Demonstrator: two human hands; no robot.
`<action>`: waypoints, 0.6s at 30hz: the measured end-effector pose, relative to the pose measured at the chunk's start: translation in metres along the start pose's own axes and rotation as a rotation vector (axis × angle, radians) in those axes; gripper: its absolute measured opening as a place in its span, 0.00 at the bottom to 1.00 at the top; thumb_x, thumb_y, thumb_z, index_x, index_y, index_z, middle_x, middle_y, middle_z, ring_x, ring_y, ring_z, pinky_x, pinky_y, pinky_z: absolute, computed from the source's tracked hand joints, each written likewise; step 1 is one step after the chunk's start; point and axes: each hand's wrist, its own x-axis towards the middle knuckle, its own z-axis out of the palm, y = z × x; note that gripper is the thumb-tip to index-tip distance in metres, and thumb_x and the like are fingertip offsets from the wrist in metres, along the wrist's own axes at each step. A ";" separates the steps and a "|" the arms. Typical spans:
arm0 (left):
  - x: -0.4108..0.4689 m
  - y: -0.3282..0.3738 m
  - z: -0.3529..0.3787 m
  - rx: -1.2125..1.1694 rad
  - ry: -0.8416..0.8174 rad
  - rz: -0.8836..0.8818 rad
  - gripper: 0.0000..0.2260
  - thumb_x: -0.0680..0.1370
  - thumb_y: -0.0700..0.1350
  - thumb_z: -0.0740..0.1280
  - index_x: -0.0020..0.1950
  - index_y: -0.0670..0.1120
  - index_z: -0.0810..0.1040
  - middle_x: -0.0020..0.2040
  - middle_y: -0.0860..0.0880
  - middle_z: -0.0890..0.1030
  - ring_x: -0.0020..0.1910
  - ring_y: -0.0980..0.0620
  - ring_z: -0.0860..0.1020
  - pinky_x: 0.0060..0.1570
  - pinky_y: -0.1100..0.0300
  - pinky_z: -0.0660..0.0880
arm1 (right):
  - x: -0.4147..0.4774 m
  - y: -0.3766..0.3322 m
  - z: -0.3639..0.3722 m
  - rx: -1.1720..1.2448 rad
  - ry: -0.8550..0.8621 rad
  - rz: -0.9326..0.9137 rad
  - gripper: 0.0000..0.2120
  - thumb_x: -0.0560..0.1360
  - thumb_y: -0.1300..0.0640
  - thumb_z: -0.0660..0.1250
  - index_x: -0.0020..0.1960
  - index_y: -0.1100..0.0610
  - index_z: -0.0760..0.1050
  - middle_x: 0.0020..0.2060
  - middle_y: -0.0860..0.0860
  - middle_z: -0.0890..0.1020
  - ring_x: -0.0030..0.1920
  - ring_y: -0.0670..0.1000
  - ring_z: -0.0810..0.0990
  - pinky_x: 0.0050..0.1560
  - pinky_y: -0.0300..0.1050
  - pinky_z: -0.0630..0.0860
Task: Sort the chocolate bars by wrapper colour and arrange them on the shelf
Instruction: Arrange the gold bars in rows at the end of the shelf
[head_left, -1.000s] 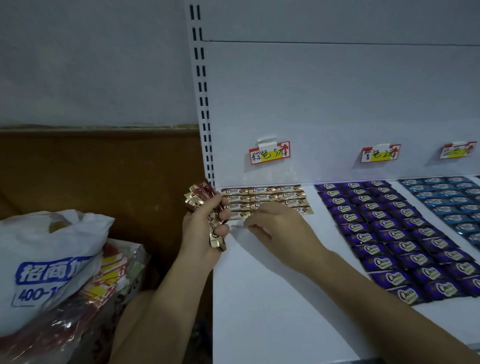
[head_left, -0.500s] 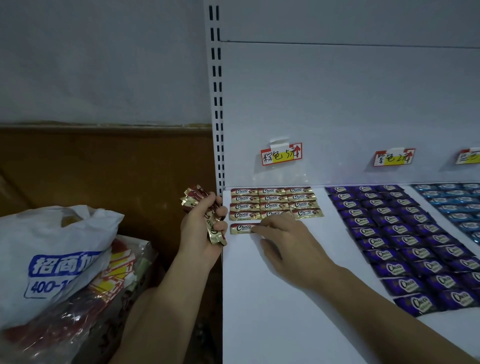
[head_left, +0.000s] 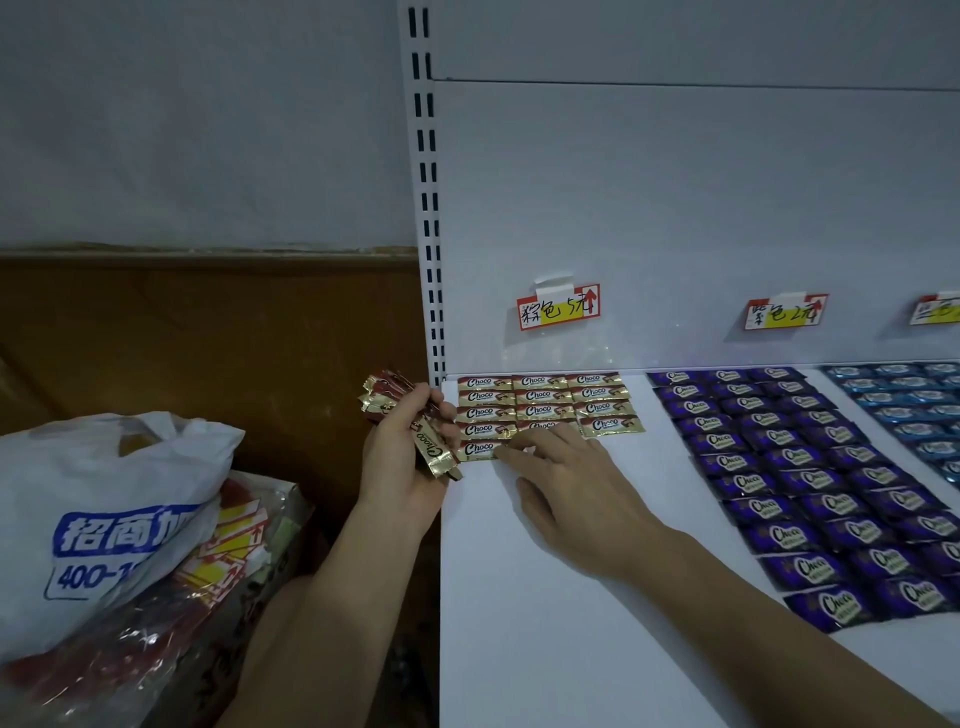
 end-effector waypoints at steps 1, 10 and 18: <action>-0.001 -0.001 0.000 0.004 -0.012 -0.003 0.07 0.81 0.43 0.67 0.44 0.41 0.76 0.35 0.47 0.79 0.31 0.55 0.76 0.29 0.66 0.75 | 0.000 0.000 0.000 0.000 -0.002 -0.005 0.19 0.79 0.52 0.54 0.66 0.48 0.75 0.60 0.45 0.77 0.57 0.52 0.73 0.49 0.52 0.73; -0.010 -0.028 0.021 0.162 -0.034 0.108 0.09 0.77 0.45 0.71 0.51 0.42 0.77 0.41 0.43 0.80 0.38 0.45 0.77 0.49 0.44 0.78 | 0.004 -0.020 -0.031 0.760 0.287 0.209 0.06 0.75 0.53 0.74 0.50 0.49 0.78 0.44 0.41 0.83 0.45 0.48 0.82 0.39 0.43 0.76; -0.015 -0.048 0.032 0.217 0.006 0.031 0.10 0.77 0.44 0.73 0.55 0.42 0.78 0.47 0.39 0.79 0.45 0.40 0.81 0.44 0.45 0.82 | 0.004 -0.006 -0.027 1.049 0.245 0.311 0.14 0.67 0.65 0.79 0.46 0.52 0.80 0.35 0.49 0.82 0.38 0.49 0.80 0.35 0.43 0.75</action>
